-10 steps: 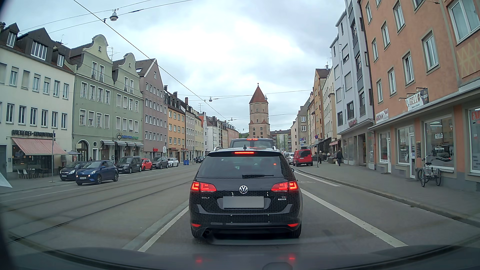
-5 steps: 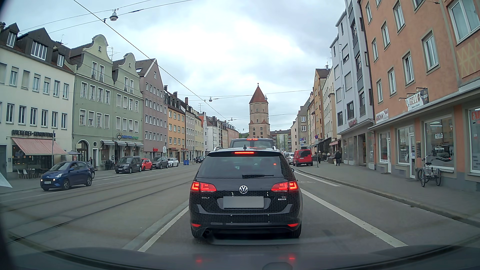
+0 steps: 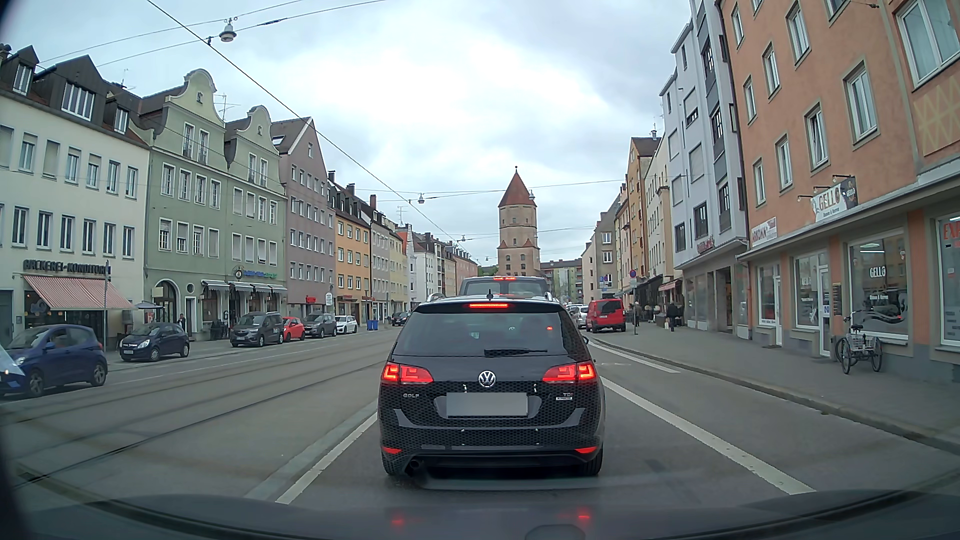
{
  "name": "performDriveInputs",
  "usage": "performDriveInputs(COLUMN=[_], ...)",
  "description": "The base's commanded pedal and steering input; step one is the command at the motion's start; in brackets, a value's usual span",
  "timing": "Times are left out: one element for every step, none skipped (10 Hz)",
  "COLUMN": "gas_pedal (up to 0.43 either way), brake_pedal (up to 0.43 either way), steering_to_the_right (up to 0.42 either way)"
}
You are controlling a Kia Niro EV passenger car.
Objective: Follow the waypoints while adhering to traffic rules and regulations
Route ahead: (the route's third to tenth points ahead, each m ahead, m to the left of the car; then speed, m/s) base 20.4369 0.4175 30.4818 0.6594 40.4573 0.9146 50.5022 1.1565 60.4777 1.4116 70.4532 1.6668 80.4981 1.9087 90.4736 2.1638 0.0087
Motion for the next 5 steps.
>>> performDriveInputs(gas_pedal=[0.0, 0.0, 0.0, 0.0, 0.0], brake_pedal=[0.189, 0.183, 0.189, 0.189, 0.189], steering_to_the_right=[-0.019, -0.02, -0.019, -0.02, -0.019])
